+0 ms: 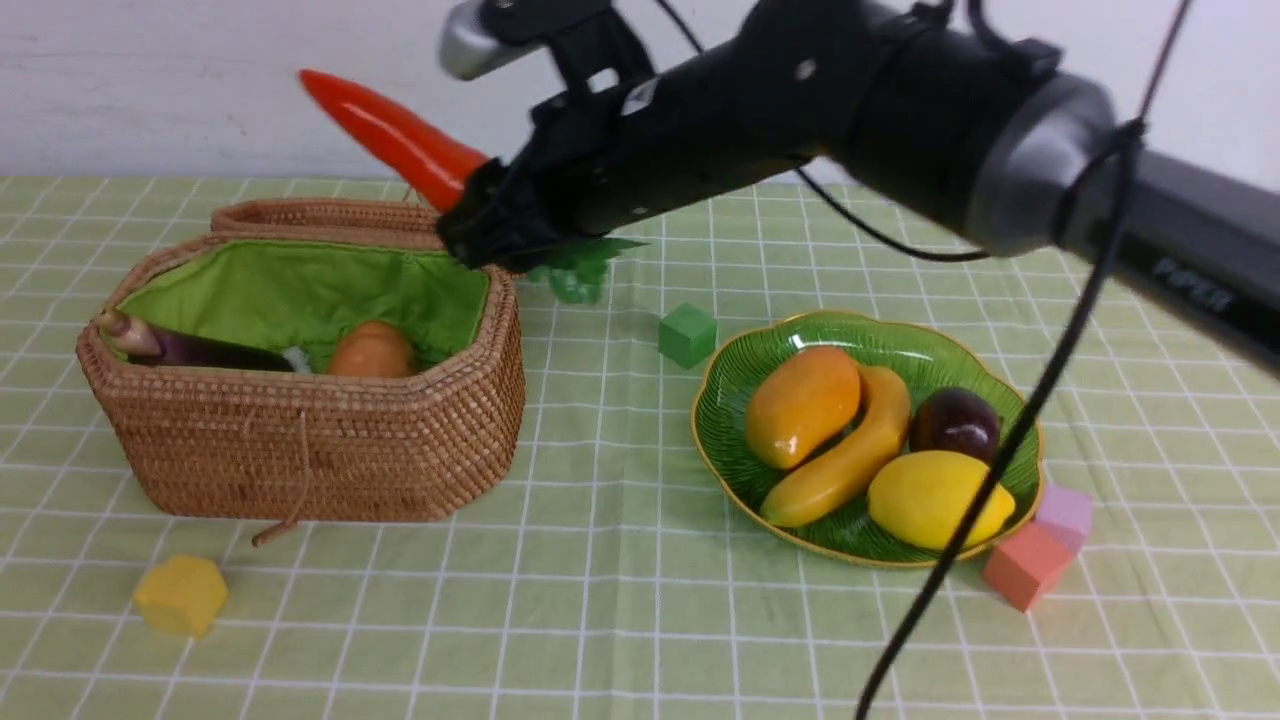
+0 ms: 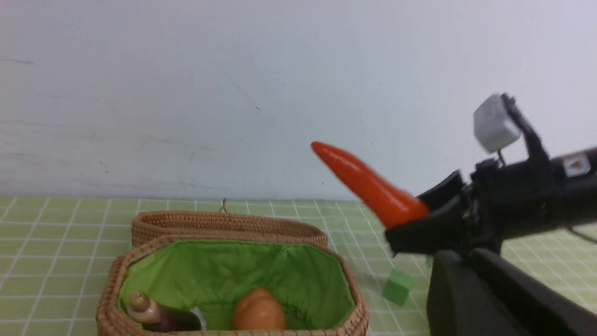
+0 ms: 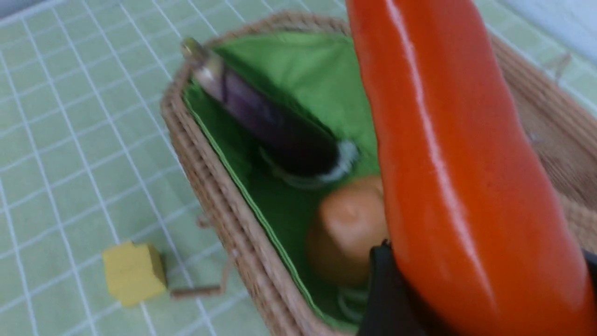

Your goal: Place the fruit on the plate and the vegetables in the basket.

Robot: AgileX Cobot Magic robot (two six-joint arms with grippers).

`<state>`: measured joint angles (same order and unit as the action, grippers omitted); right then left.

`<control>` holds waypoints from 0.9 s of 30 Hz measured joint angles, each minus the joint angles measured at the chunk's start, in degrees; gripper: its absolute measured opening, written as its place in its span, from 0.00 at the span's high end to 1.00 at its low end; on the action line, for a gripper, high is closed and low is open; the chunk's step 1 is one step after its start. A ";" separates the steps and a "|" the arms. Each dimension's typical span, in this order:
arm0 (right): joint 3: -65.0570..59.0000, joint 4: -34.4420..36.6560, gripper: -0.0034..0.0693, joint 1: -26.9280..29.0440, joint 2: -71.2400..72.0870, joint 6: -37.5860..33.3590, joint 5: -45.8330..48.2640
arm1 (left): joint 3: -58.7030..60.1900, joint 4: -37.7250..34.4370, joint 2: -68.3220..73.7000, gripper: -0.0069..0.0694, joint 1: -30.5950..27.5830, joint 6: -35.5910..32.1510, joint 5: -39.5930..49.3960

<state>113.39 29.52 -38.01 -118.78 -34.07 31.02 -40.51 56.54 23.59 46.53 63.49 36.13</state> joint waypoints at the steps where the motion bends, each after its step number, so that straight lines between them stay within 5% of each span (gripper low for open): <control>1: 0.75 0.16 0.38 -1.25 -1.74 -1.38 -3.28 | 0.00 0.44 -0.15 0.88 0.00 0.48 0.08; 9: 3.10 0.18 0.36 -5.66 -10.00 -7.46 -17.34 | 0.00 0.86 -0.20 0.87 0.00 1.25 0.59; 14: 3.15 0.25 0.09 -5.79 -10.99 -7.79 -17.99 | 0.00 0.02 -0.20 0.87 0.00 1.25 0.59; 18: 3.22 0.28 0.03 -5.74 -10.19 -7.79 -15.42 | 0.00 -0.31 -0.20 0.86 0.00 1.08 0.64; 24: 3.22 -0.21 0.16 -5.01 -3.60 -3.95 -2.23 | 0.00 -1.51 -0.20 0.86 0.00 1.02 0.70; 27: 3.23 -1.98 0.35 -3.41 3.65 2.71 10.87 | 0.00 -3.13 -1.17 0.86 0.00 -0.03 0.17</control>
<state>116.63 27.54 -41.41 -115.13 -31.36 41.88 -40.51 53.40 22.43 46.53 63.45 36.30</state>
